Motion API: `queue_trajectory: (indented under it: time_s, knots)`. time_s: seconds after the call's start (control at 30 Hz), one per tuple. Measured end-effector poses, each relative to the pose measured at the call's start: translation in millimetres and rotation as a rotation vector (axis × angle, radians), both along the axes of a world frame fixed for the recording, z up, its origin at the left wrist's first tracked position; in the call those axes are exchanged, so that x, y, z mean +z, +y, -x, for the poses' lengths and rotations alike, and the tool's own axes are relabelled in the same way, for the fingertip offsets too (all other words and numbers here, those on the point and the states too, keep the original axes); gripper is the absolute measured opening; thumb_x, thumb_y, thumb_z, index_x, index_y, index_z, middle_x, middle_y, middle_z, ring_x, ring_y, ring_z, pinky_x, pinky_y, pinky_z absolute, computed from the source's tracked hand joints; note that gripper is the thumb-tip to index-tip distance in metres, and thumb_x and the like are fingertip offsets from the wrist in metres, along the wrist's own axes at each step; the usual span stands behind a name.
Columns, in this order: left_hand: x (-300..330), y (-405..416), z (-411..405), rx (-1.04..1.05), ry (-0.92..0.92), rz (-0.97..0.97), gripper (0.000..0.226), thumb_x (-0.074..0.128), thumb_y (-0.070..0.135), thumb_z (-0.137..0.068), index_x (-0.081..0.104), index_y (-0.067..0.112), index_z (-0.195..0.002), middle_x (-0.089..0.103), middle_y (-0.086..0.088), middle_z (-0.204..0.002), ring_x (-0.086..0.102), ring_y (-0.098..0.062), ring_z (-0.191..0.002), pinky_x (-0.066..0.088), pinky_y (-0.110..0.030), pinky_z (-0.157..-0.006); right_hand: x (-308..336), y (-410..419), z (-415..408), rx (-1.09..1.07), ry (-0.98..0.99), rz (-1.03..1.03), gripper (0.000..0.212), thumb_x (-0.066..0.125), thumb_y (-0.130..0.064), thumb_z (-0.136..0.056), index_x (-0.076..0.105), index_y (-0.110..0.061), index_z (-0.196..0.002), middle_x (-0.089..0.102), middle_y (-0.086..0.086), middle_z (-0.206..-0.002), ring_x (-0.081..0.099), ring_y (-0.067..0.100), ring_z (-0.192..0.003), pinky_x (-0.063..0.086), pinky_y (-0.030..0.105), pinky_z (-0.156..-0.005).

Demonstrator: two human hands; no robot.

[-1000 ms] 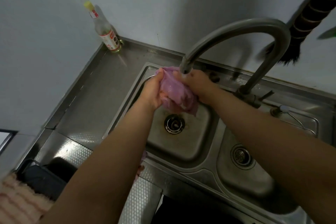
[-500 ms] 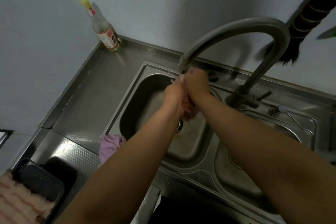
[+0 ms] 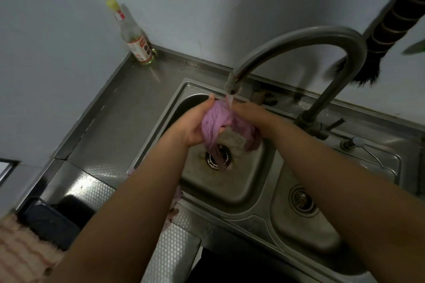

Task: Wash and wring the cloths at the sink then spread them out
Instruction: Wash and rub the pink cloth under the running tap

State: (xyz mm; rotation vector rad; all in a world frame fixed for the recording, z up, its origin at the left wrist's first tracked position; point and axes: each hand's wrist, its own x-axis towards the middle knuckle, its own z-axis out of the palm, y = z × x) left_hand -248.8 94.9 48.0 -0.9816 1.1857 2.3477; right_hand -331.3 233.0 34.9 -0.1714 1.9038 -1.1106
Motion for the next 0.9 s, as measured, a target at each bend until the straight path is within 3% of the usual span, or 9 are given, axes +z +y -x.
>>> queue_trajectory:
  time_s: [0.1,0.2,0.3,0.43,0.53,0.63,0.73,0.8,0.9]
  knots:
    - [-2.9,-12.6,-3.6,-0.141,0.022,0.037,0.04,0.06,0.029,-0.088,0.064,0.004,-0.119,0.066,-0.021,-0.116,0.066,-0.031,-0.104,0.043,-0.045,-0.105,4.5,10.0,6.4,0.048,-0.107,0.129,0.038,0.069,-0.031,-0.085,0.065,-0.009,-0.116,0.071,0.008,-0.101,0.07,0.015,-0.084,0.058,0.024,-0.073]
    - [-7.8,-14.5,-4.3,-0.245,0.069,0.059,0.044,0.062,0.011,-0.085,0.056,0.006,-0.129,0.066,-0.023,-0.118,0.067,-0.035,-0.103,0.047,-0.048,-0.101,2.1,6.6,11.5,-0.039,0.029,0.106,0.032,0.074,-0.021,-0.079,0.069,-0.01,-0.109,0.071,0.01,-0.103,0.068,0.02,-0.092,0.054,0.03,-0.083]
    - [-12.2,-19.5,-7.2,-0.3,0.07,0.147,0.057,0.066,0.007,-0.082,0.048,0.007,-0.136,0.064,-0.022,-0.123,0.065,-0.036,-0.107,0.048,-0.05,-0.1,7.0,4.1,16.1,-0.127,0.111,0.151,0.017,0.065,-0.017,-0.085,0.07,-0.012,-0.1,0.069,0.005,-0.089,0.064,0.014,-0.078,0.049,0.019,-0.063]
    - [-18.0,-26.6,-14.6,-0.393,0.037,0.315,0.05,0.064,0.023,-0.088,0.051,0.004,-0.133,0.066,-0.018,-0.121,0.065,-0.031,-0.111,0.047,-0.046,-0.102,8.9,5.4,25.2,-0.207,0.144,0.197,0.006,0.06,-0.012,-0.089,0.063,-0.018,-0.088,0.062,-0.003,-0.075,0.06,0.0,-0.058,0.043,0.011,-0.048]
    - [-16.4,-21.9,-16.7,-0.382,0.123,0.259,0.052,0.065,0.021,-0.086,0.053,-0.002,-0.13,0.065,-0.021,-0.121,0.065,-0.031,-0.11,0.052,-0.039,-0.094,6.9,0.6,25.9,-0.379,0.019,0.295,0.013,0.059,-0.006,-0.087,0.067,-0.012,-0.096,0.069,0.003,-0.076,0.065,0.011,-0.066,0.049,0.02,-0.056]
    - [-20.9,-14.6,-17.2,-0.407,0.13,0.368,0.056,0.07,0.011,-0.077,0.053,-0.002,-0.128,0.063,-0.025,-0.122,0.064,-0.036,-0.11,0.051,-0.044,-0.097,15.6,-5.1,25.1,-0.536,-0.155,0.401,0.015,0.058,0.0,-0.086,0.066,-0.011,-0.081,0.067,0.006,-0.065,0.064,0.015,-0.058,0.052,0.022,-0.054]
    - [-34.5,-14.3,-20.5,-0.24,0.067,0.391,0.065,0.071,0.015,-0.068,0.049,0.0,-0.128,0.056,-0.029,-0.127,0.063,-0.039,-0.11,0.051,-0.05,-0.097,21.1,-8.3,26.7,-0.549,-0.307,0.483,0.018,0.051,-0.006,-0.091,0.062,-0.01,-0.078,0.065,0.011,-0.071,0.062,0.022,-0.068,0.053,0.028,-0.064]
    - [-35.4,-16.1,-24.0,-0.14,0.053,0.362,0.059,0.068,0.017,-0.072,0.049,0.0,-0.126,0.053,-0.031,-0.129,0.062,-0.039,-0.11,0.053,-0.045,-0.093,24.5,-6.9,29.6,-0.55,-0.405,0.496,0.022,0.044,-0.013,-0.095,0.061,-0.007,-0.082,0.065,0.013,-0.076,0.062,0.025,-0.072,0.053,0.031,-0.072]
    - [-30.8,-17.6,-27.3,0.019,0.031,0.258,0.04,0.056,0.019,-0.089,0.048,0.007,-0.126,0.056,-0.022,-0.128,0.065,-0.032,-0.099,0.056,-0.04,-0.074,26.2,-1.2,33.5,-0.533,-0.442,0.471,0.024,0.044,-0.02,-0.093,0.062,-0.006,-0.088,0.066,0.015,-0.079,0.063,0.026,-0.076,0.052,0.033,-0.083]
